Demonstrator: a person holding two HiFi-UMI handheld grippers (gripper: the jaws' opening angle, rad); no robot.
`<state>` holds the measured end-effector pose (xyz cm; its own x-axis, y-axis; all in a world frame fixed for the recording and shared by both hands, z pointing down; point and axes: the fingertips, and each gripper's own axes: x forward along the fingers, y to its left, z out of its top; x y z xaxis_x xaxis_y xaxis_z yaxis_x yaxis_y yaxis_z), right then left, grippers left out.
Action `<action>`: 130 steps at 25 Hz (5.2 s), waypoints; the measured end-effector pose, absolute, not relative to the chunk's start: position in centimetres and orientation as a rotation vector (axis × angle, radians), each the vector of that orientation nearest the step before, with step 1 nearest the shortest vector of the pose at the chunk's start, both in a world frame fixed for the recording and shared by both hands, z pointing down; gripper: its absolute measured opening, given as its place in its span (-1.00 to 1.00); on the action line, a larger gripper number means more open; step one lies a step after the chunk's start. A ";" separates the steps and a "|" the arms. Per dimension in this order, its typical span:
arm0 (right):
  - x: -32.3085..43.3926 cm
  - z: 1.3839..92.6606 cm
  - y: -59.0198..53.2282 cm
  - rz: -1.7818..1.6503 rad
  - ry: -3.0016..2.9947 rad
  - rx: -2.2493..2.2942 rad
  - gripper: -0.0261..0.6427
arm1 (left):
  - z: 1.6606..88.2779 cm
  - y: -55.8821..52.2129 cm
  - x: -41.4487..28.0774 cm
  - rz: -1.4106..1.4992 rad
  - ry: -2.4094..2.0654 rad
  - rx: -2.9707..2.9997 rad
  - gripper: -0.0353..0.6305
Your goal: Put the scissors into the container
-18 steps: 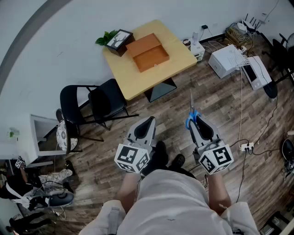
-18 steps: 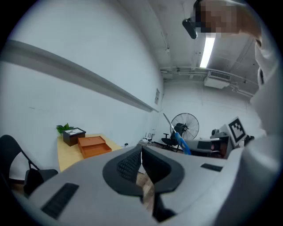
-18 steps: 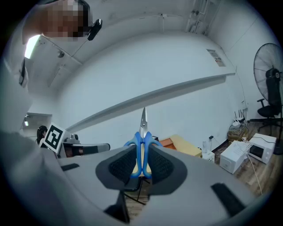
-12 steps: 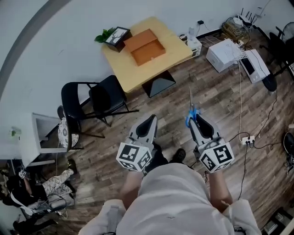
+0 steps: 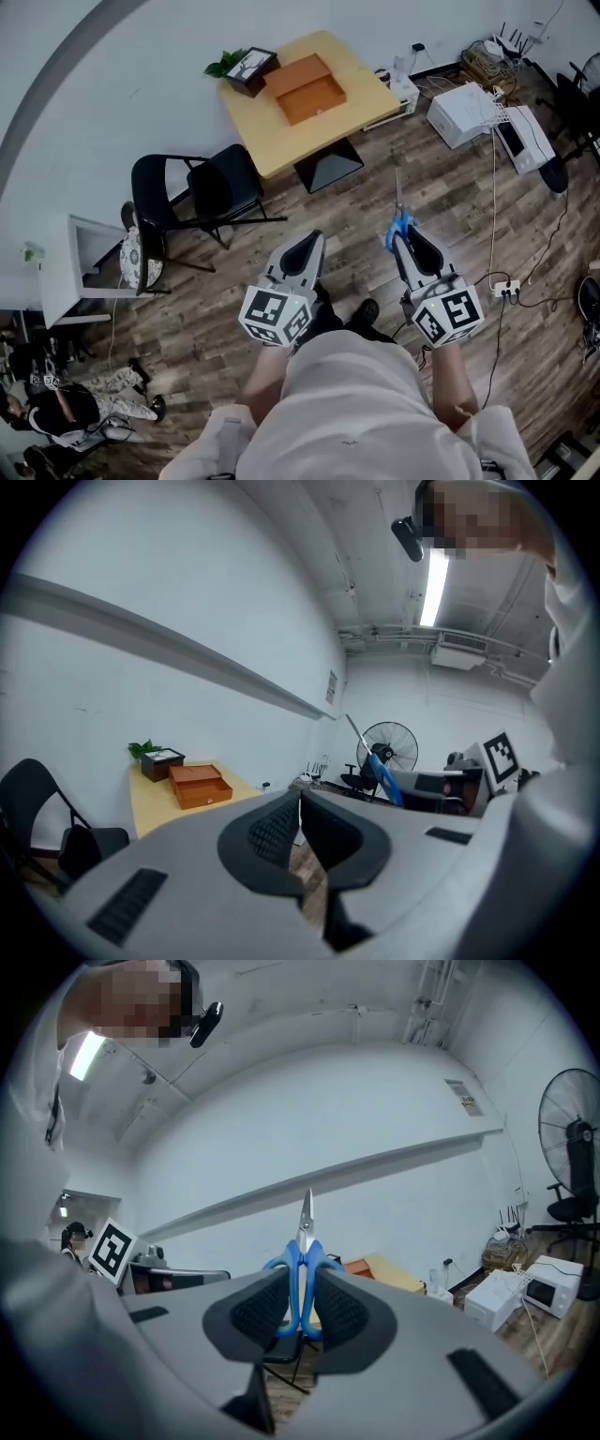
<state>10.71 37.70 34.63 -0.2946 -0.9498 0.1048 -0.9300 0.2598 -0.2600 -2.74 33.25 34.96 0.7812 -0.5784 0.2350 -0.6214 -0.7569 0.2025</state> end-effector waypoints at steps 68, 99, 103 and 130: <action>5.8 37.8 -7.6 -0.514 2.546 -1.973 -0.67 | 37.4 -10.2 -9.6 0.233 -0.859 2.627 -0.87; 9.4 49.8 -22.5 -0.365 3.406 -1.276 -0.67 | 39.8 -19.1 -2.6 0.291 -1.256 2.409 -0.87; 9.2 52.0 -23.3 -0.292 3.509 -1.192 -0.67 | 40.3 -19.2 -2.7 0.305 -1.269 2.388 -0.87; 8.6 66.1 -25.3 -0.142 4.069 -0.737 -0.67 | 43.8 -19.5 -5.2 0.324 -1.313 2.254 -0.87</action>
<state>8.63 -25.33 66.06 -0.4948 -0.2417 0.8347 -0.2994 0.9491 0.0973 -5.16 -19.51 43.83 0.5044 -0.7412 0.4430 -0.8622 -0.4041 0.3057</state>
